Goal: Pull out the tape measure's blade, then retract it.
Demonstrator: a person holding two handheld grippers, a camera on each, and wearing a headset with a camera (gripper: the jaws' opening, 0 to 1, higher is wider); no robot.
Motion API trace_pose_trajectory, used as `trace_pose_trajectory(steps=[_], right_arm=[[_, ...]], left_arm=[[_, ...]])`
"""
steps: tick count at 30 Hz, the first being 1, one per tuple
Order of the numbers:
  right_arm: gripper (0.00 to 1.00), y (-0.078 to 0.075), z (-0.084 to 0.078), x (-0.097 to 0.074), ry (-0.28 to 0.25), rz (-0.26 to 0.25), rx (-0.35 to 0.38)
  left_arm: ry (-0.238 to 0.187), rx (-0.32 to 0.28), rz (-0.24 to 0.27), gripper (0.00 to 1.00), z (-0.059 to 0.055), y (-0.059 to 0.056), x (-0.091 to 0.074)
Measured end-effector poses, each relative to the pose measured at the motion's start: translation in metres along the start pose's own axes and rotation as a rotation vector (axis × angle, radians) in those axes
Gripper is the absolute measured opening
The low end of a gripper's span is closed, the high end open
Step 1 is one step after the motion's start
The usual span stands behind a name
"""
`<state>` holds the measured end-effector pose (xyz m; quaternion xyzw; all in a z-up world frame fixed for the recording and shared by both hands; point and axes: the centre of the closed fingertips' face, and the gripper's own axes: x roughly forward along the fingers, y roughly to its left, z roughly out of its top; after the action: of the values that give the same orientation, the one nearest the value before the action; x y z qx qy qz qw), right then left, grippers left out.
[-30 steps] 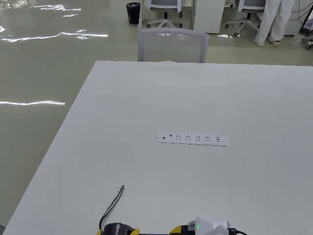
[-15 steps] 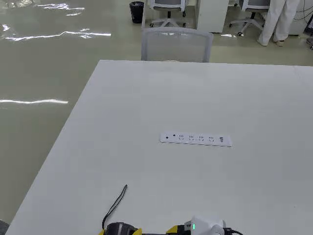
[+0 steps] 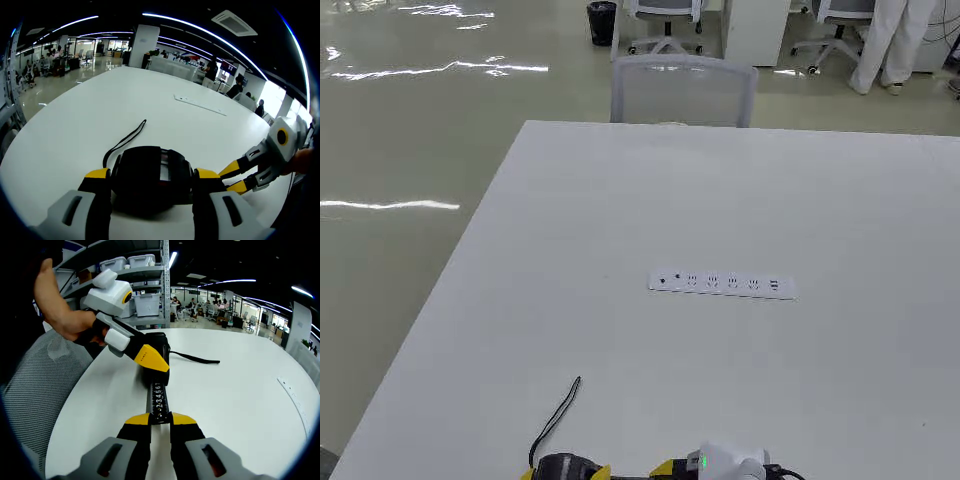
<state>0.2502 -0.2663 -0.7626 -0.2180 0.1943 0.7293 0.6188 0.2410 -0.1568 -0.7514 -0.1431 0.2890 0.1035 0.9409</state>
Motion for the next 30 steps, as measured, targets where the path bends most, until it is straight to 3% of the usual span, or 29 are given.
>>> trace_pose_trajectory(steps=[30], right_arm=[[0.13, 0.003, 0.014, 0.030, 0.003, 0.007, -0.002]], left_arm=[[0.003, -0.010, -0.003, 0.63, 0.000, 0.001, 0.000]])
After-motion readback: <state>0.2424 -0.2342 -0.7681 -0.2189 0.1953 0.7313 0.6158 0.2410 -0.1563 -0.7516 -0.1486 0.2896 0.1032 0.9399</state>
